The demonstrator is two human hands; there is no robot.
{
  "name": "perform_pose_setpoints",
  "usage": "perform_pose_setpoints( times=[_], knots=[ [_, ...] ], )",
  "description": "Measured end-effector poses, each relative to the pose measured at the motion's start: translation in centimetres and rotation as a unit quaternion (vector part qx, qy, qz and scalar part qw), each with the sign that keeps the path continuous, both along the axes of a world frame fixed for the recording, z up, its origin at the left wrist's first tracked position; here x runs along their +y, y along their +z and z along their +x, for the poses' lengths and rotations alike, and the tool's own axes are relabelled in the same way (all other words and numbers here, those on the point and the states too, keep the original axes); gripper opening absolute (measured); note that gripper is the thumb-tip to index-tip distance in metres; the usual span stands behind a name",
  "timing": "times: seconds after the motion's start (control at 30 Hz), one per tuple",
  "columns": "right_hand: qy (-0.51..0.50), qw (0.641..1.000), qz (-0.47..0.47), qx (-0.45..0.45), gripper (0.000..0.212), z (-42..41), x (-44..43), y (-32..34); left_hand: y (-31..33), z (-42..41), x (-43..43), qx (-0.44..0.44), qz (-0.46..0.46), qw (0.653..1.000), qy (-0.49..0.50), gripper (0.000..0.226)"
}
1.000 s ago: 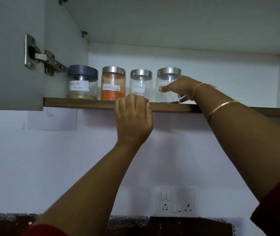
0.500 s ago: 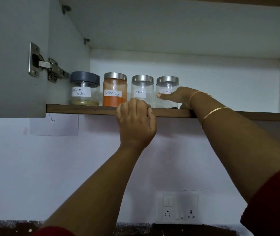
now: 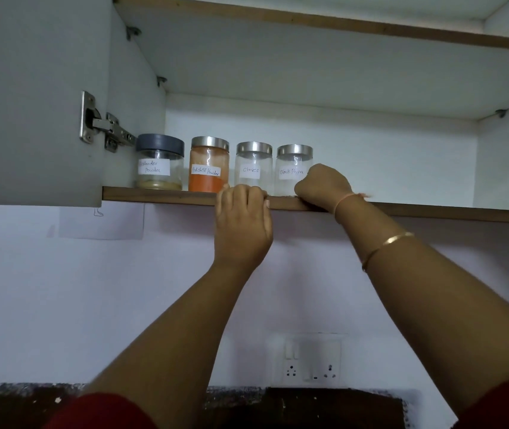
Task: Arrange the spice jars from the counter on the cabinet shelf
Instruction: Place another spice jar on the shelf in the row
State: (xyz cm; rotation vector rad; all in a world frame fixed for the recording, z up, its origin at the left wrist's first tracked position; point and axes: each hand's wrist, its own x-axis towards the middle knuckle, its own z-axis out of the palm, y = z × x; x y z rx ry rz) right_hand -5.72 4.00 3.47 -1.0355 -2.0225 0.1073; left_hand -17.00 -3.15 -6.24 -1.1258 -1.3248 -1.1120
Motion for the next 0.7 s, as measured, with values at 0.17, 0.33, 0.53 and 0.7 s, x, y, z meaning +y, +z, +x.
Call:
perform_pose_setpoints(
  times=[0.17, 0.33, 0.53, 0.7],
  knots=[
    [-0.028, 0.977, 0.183, 0.103, 0.026, -0.8, -1.4, -4.0, 0.0, 0.1, -0.3, 0.004, -0.043, 0.999, 0.005, 0.02],
    [0.009, 0.959, 0.266, 0.092, 0.032, -0.9, -2.6, -8.6, -0.9, 0.3, -1.2, 0.02, -0.092, 0.996, 0.006, 0.037],
    [0.038, 0.956, 0.28, 0.084, 0.055, -1.8, -3.5, -14.9, -5.8, 0.2, -2.1, 0.02, -0.151, 0.988, -0.002, 0.052],
    [0.048, 0.968, 0.246, 0.012, 0.054, -2.9, -3.7, -22.8, -15.0, -1.3, -3.5, -0.005, -0.245, 0.969, 0.002, 0.05]
  ],
)
